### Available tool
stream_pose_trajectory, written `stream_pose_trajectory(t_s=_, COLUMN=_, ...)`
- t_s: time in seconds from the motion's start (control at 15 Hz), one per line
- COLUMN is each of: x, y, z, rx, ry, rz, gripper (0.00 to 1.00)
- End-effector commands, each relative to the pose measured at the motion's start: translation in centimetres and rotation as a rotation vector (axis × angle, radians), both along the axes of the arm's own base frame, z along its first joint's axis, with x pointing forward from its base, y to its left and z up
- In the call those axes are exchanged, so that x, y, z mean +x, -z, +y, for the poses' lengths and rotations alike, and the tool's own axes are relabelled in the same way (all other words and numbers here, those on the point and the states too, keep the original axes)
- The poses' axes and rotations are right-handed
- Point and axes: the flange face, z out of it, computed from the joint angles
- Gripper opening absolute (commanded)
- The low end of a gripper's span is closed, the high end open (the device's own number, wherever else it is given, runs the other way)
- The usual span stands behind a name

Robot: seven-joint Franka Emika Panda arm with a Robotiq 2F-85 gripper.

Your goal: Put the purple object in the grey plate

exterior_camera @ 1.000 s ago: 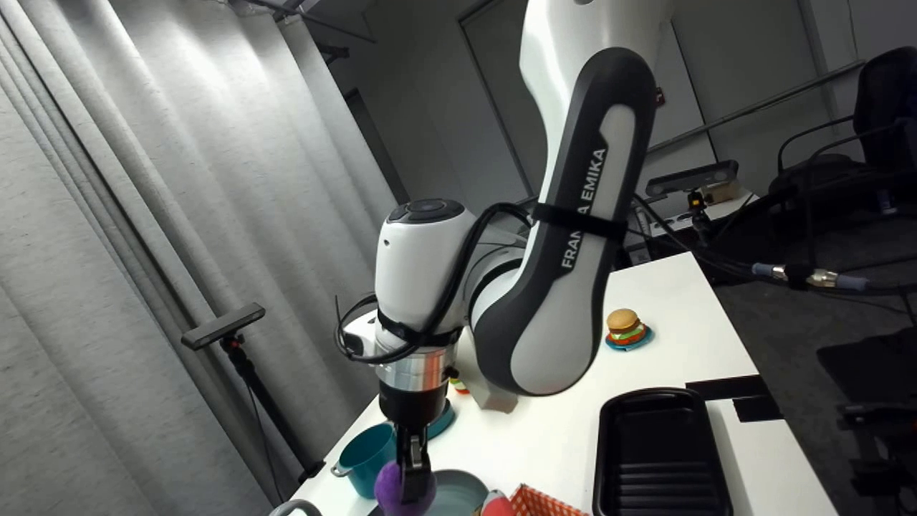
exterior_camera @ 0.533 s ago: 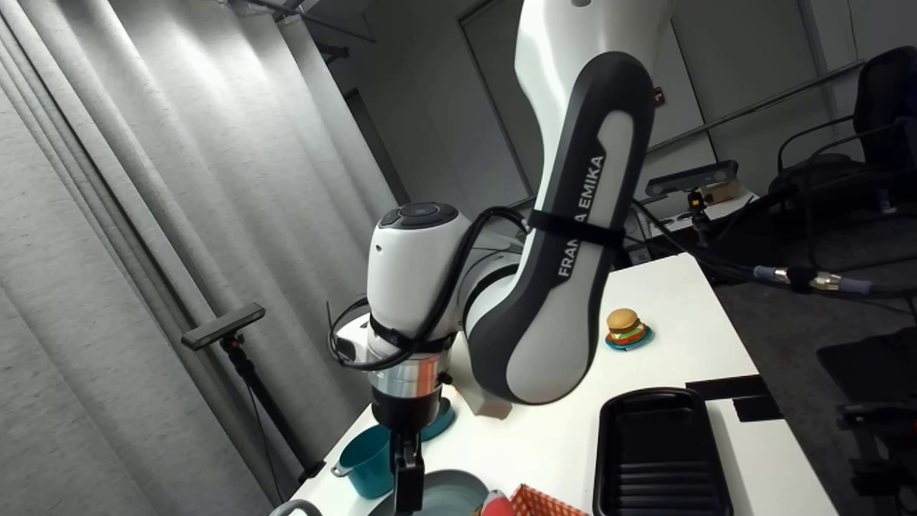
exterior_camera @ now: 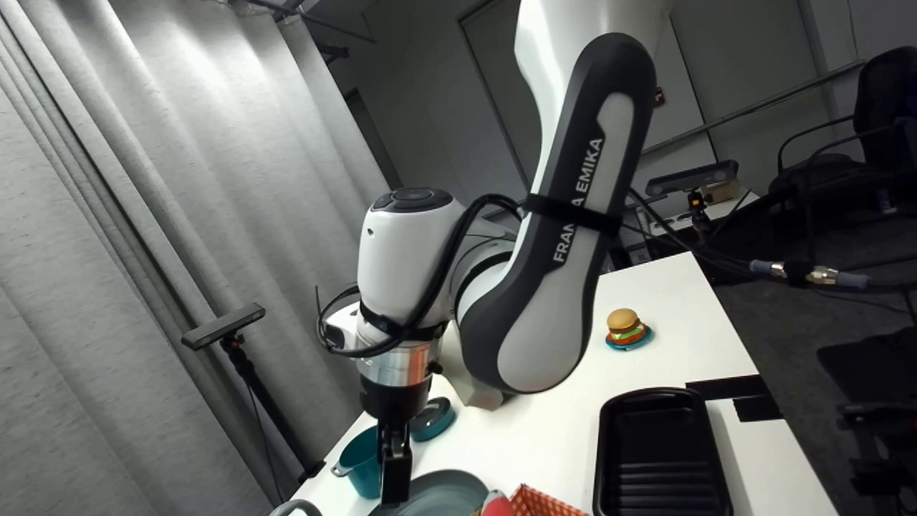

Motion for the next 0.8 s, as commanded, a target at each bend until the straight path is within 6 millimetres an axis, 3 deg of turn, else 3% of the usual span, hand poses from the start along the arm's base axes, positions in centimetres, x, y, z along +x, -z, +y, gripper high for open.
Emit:
stream_pose_trajectory(t_s=0.0, x=-0.6, y=-2.1, z=0.2, rx=-0.009, ry=0.024, rz=0.012, gripper=1.0)
stream_pose_trajectory(t_s=0.47, x=-2.0, y=-5.6, z=-0.6, rx=-0.048, ry=0.069, rz=0.051, gripper=1.0)
stream_pose_trajectory(t_s=0.73, x=-3.7, y=-7.0, z=-1.4, rx=-0.052, ry=0.105, rz=0.095, gripper=1.0)
